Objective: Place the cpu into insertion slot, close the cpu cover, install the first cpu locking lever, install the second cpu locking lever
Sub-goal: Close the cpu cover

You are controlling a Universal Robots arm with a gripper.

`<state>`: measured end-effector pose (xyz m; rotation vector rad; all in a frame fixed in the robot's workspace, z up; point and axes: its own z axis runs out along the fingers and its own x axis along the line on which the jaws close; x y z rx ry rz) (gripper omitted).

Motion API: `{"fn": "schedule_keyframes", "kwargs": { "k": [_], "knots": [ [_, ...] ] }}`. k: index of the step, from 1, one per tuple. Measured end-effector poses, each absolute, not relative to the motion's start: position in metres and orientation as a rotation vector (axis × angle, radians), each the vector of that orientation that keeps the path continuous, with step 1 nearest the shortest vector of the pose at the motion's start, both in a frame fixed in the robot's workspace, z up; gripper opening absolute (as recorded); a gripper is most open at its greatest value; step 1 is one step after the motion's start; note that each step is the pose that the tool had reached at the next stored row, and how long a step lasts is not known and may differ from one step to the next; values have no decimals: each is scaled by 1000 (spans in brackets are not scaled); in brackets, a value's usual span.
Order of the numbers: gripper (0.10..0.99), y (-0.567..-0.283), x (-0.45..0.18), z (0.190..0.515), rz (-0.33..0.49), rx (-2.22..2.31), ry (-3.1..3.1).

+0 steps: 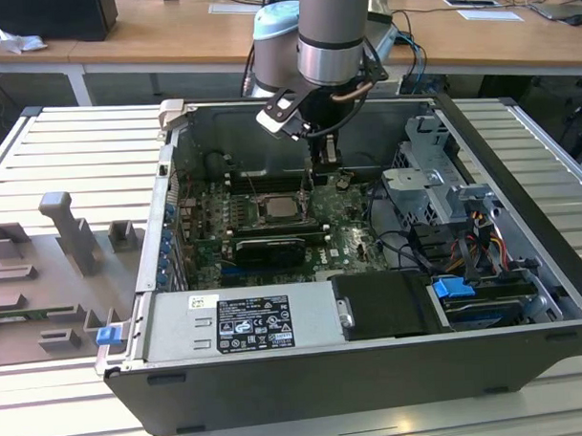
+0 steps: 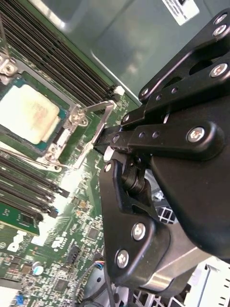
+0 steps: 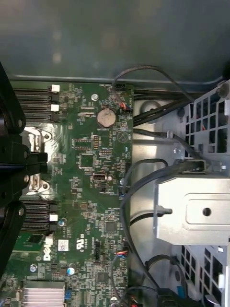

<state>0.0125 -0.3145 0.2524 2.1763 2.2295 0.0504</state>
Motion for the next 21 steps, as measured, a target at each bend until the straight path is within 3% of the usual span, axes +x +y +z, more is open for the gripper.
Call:
{"fn": "schedule_keyframes", "kwargs": {
  "k": [21],
  "knots": [
    [106,-314,-12,233,43,2179,2233]
  ]
}}
